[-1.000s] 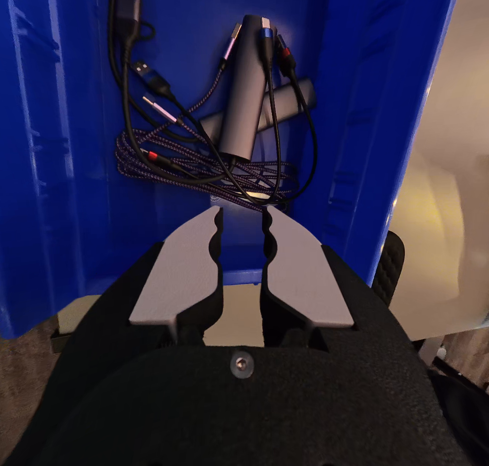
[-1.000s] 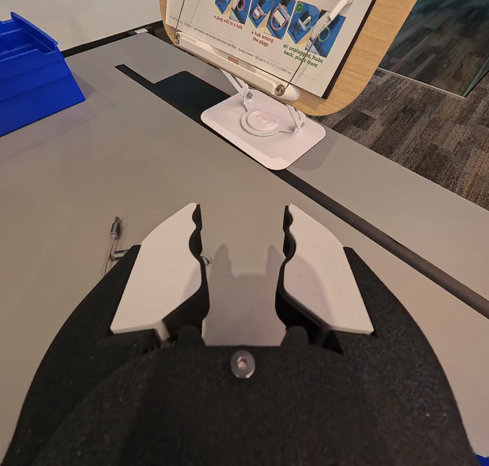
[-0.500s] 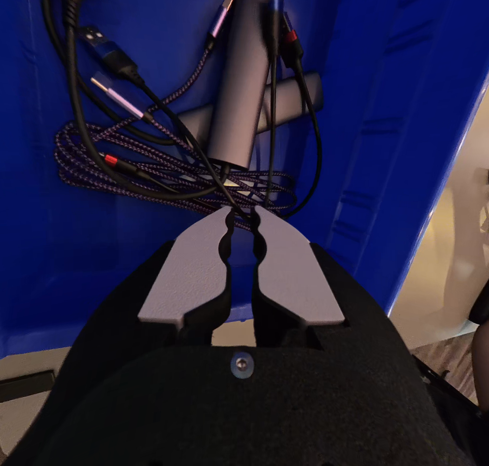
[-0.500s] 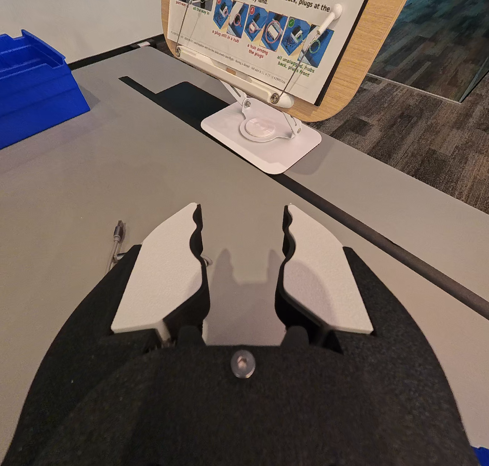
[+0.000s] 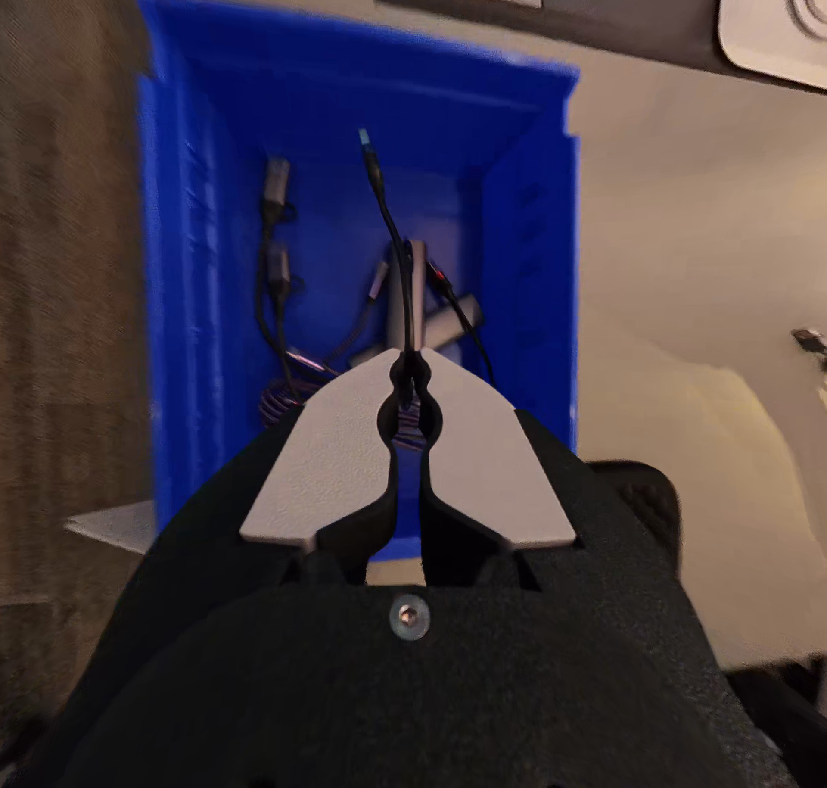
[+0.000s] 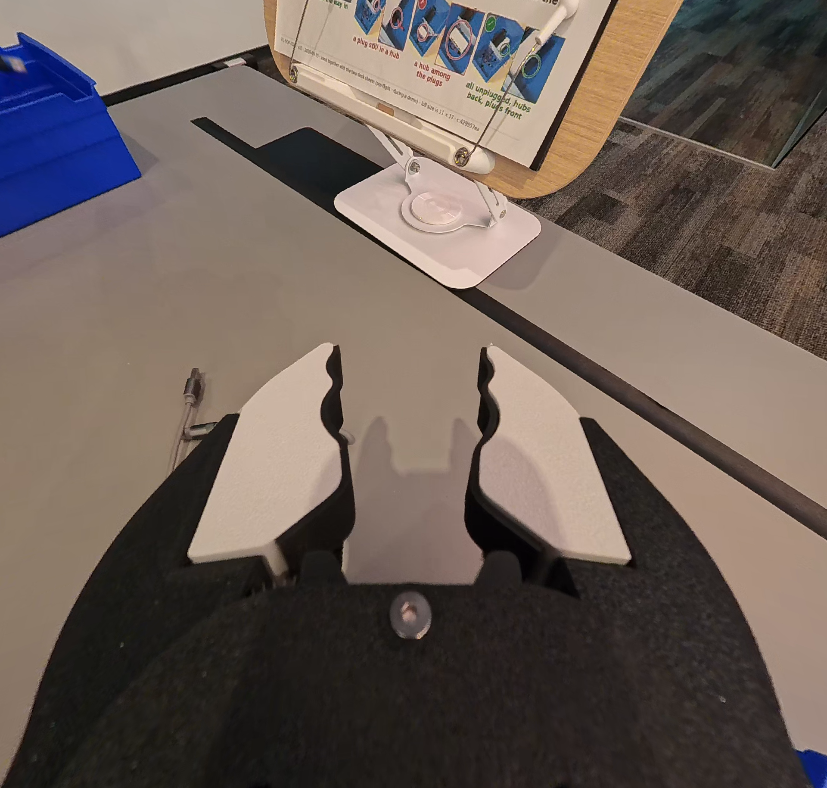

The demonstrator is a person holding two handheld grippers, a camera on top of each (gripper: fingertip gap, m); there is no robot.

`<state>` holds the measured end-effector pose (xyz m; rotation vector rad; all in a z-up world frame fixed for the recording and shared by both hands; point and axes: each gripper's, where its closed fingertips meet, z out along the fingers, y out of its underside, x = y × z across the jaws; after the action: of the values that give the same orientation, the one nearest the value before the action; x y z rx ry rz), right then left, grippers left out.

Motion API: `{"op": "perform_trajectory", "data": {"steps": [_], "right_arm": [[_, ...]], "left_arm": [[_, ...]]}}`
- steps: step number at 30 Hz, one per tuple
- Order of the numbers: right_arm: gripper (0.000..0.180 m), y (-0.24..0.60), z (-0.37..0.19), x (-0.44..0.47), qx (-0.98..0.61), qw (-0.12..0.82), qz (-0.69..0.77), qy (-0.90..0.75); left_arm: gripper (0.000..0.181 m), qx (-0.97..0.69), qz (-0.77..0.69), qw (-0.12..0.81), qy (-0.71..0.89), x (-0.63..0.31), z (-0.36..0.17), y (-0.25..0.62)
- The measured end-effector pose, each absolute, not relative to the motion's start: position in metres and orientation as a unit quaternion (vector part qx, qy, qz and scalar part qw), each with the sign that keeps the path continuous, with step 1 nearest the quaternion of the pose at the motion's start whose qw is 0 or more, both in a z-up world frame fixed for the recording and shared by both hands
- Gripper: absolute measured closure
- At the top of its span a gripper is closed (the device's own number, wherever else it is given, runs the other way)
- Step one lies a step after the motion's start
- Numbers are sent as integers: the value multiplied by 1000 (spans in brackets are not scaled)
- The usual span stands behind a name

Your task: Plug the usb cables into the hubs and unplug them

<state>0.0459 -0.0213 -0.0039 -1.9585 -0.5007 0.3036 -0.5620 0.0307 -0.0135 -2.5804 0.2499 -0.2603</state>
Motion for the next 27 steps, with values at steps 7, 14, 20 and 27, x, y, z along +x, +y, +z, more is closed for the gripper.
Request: {"op": "perform_trajectory", "data": {"steps": [7,14,20,27], "right_arm": [[122,-20,-9,49,-823,516,123,-205],[122,-18,-13,50,-827,510,117,-206],[121,-17,-16,47,-830,504,113,-210],[121,-15,-27,43,-840,487,104,-217]], "left_arm": [[177,-948,-71,295,96,-577,-28,63],[177,-965,-59,243,85,-591,-86,58],[157,-961,10,249,123,-609,-94,56],[150,-952,-18,227,206,-572,-58,50]]}}
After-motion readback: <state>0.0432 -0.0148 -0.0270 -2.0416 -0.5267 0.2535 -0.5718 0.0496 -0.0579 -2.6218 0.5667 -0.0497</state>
